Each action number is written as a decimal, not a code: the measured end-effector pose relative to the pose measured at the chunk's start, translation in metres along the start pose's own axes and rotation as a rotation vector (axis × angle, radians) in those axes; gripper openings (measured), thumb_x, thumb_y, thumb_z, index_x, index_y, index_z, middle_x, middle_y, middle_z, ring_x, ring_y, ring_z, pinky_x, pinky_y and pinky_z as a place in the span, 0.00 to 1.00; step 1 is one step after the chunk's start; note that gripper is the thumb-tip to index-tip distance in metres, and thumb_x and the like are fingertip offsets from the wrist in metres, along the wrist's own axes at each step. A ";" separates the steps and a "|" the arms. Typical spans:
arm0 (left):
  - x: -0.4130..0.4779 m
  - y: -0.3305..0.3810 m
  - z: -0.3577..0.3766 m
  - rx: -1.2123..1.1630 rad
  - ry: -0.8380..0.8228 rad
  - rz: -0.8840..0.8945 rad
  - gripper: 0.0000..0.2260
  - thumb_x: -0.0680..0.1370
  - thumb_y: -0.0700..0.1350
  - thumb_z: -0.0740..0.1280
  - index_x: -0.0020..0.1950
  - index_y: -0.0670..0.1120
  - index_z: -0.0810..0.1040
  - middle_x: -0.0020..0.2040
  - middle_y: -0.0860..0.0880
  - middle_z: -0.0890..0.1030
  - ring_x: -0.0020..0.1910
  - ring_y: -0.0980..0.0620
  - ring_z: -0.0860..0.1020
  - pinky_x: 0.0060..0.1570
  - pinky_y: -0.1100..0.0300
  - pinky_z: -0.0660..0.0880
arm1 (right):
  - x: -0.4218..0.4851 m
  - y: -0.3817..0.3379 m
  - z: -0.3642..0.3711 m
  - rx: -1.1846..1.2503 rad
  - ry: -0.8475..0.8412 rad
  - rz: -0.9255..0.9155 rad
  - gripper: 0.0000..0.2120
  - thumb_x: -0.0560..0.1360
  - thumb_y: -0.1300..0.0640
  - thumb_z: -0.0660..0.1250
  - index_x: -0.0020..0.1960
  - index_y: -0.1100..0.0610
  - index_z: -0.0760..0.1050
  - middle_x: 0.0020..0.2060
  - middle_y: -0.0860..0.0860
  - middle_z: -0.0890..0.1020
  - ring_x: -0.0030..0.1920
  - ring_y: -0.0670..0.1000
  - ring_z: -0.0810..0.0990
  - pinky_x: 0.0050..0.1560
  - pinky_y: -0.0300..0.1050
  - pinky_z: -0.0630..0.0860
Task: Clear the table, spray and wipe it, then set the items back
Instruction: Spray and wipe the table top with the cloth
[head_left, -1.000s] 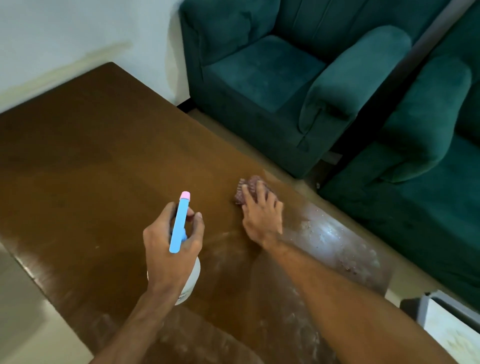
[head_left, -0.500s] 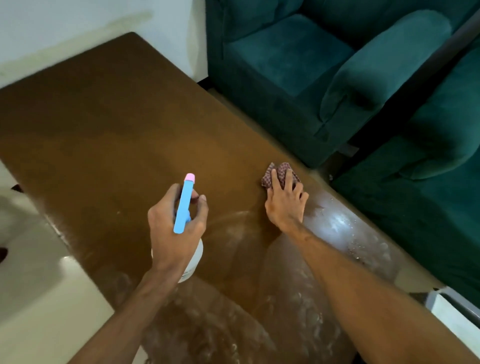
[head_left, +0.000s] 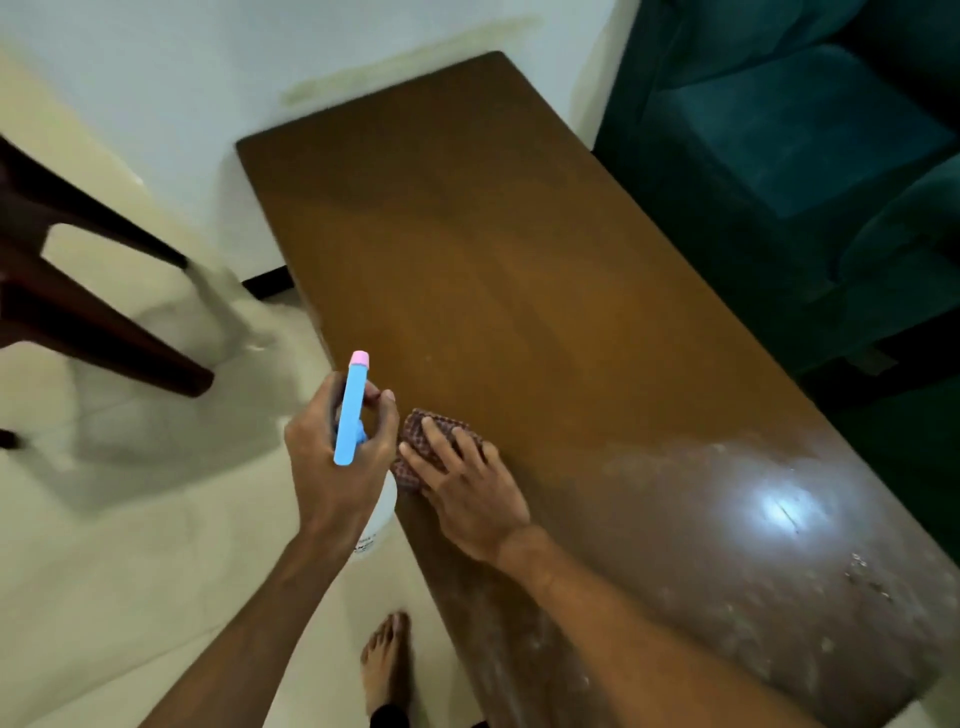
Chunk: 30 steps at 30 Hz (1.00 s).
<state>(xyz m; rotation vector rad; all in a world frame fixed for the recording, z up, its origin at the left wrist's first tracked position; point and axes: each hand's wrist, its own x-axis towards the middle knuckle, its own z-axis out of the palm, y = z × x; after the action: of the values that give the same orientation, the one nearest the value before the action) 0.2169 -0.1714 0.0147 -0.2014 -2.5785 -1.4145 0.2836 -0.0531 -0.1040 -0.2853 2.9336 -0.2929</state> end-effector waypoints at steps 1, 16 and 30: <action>-0.001 -0.004 -0.006 0.002 0.014 0.000 0.07 0.77 0.39 0.72 0.43 0.45 0.75 0.33 0.55 0.75 0.29 0.56 0.73 0.33 0.70 0.69 | 0.001 0.012 -0.001 -0.051 0.000 -0.026 0.31 0.79 0.50 0.61 0.79 0.46 0.56 0.79 0.55 0.58 0.71 0.61 0.65 0.64 0.61 0.68; -0.022 -0.044 -0.050 -0.047 0.105 -0.075 0.06 0.76 0.37 0.72 0.43 0.43 0.76 0.33 0.53 0.76 0.26 0.47 0.71 0.28 0.58 0.72 | 0.024 -0.041 0.001 -0.088 -0.090 -0.144 0.33 0.78 0.52 0.62 0.80 0.48 0.53 0.80 0.56 0.54 0.74 0.63 0.62 0.69 0.64 0.65; 0.002 -0.055 -0.043 -0.111 0.044 -0.011 0.06 0.75 0.43 0.73 0.50 0.44 0.79 0.38 0.59 0.78 0.36 0.55 0.80 0.37 0.74 0.76 | 0.103 0.017 -0.032 -0.043 0.042 0.369 0.26 0.84 0.48 0.53 0.80 0.49 0.53 0.79 0.54 0.56 0.74 0.59 0.59 0.71 0.60 0.60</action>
<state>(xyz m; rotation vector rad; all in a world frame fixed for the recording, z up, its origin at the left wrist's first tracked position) 0.2081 -0.2370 -0.0072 -0.1707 -2.4723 -1.5497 0.1746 -0.0523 -0.0931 0.2594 2.9570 -0.1828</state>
